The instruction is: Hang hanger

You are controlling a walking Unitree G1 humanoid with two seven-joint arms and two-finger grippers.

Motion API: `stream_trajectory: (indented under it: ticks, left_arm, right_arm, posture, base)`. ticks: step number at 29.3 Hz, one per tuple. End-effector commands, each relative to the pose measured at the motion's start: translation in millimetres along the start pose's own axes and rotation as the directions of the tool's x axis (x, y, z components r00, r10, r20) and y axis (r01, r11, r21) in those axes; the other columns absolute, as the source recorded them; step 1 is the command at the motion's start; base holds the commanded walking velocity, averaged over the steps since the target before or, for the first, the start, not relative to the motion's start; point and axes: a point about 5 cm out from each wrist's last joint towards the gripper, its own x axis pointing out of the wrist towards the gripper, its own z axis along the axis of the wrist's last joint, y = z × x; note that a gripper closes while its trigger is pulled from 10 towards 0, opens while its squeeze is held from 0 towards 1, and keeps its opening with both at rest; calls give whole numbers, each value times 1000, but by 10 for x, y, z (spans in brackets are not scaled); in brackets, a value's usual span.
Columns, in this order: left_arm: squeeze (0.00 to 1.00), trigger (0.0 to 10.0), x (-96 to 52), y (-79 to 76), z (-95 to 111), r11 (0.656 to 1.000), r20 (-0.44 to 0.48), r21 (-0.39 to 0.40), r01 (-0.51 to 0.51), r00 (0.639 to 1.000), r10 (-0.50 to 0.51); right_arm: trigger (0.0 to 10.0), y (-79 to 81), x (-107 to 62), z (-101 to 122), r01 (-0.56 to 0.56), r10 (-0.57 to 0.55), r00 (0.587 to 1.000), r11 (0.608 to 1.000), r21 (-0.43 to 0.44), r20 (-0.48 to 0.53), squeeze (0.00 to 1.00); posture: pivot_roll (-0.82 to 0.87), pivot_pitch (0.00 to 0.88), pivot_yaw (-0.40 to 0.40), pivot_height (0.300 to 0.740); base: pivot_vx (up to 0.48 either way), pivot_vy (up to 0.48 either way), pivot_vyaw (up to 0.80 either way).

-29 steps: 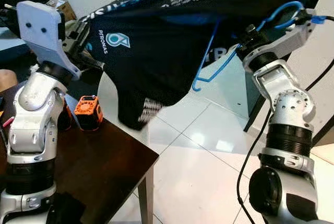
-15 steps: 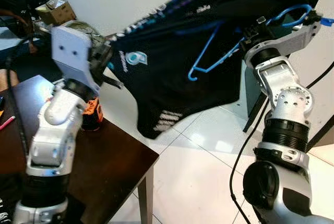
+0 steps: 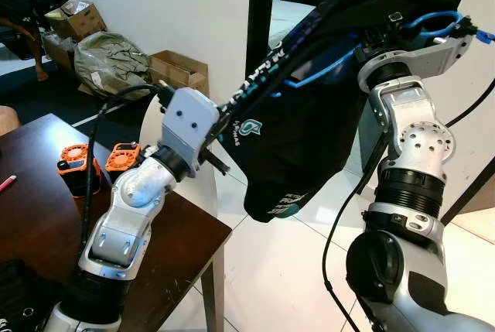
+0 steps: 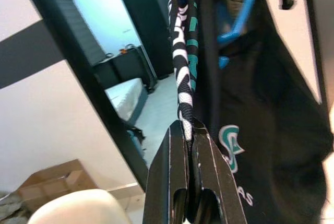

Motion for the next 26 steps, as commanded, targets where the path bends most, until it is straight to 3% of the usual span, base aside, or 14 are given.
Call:
stream_trajectory:
  ticks: [1, 2, 10, 17, 18, 19, 20, 21, 23, 24, 26]
  left_arm:
    - [0, 314, -15, -56, 50, 999, 25, -18, 34, 999, -34]
    - [0, 431, -18, -139, 97, 994, 49, -68, 82, 996, -78]
    - [0, 549, -9, -300, 153, 979, 91, -132, 157, 985, -145]
    - [0, 627, -7, -361, 149, 970, 91, -156, 186, 981, -173]
    - [0, 667, -29, -270, 97, 983, 58, -116, 144, 989, -138]
    - [0, 667, -29, -270, 97, 983, 58, -116, 144, 989, -138]
    - [0, 588, -57, -73, 37, 997, 13, -50, 58, 998, -57]
    - [0, 588, -57, -73, 37, 997, 13, -50, 58, 998, -57]
    - [0, 1059, -104, 200, -18, 997, -34, 45, -55, 998, 57]
    - [0, 1059, -104, 200, -18, 997, -34, 45, -55, 998, 57]
    - [0, 1412, -200, 518, -44, 977, -70, 140, -158, 983, 169]
  right_arm:
    - [10000, 56, -13, 87, -27, 31, 998, 998, -63, 55, 0]
    - [10000, 43, -6, 107, -12, 20, 997, 995, -99, 75, 0]
    - [10000, -10, -3, 129, 43, -17, 992, 977, -210, 123, 0]
    - [10000, -89, -14, 37, 81, -67, 990, 991, -110, 122, 0]
    - [10000, -176, -27, -7, 118, -114, 989, 992, -44, 95, 0]
    - [10000, -176, -27, -7, 118, -114, 989, 992, -44, 95, 0]
    - [10000, -191, -38, -35, 119, -117, 990, 993, -27, 74, 0]
    - [10000, -191, -38, -35, 119, -117, 990, 993, -27, 74, 0]
    - [10000, -166, -45, -55, 97, -95, 994, 995, -27, 54, 0]
    - [10000, -166, -45, -55, 97, -95, 994, 995, -27, 54, 0]
    - [10000, -155, -54, -41, 80, -79, 995, 997, -10, 58, 0]
  posture:
    - [11, 0, -55, 740]
    - [14, 0, -59, 740]
    - [24, 0, -65, 740]
    - [27, 0, -65, 740]
    - [24, 0, -61, 740]
    - [24, 0, -61, 740]
    - [12, 0, -59, 740]
    - [12, 0, -59, 740]
    - [9, 0, -57, 740]
    - [9, 0, -57, 740]
    - [6, 0, -56, 740]
  base:
    - [0, 0, 0]
    - [0, 0, 0]
    - [0, 0, 0]
    - [0, 0, 0]
    - [0, 0, 0]
    - [0, 0, 0]
    - [0, 0, 0]
    - [0, 0, 0]
    - [0, 0, 0]
    - [0, 0, 0]
    - [0, 0, 0]
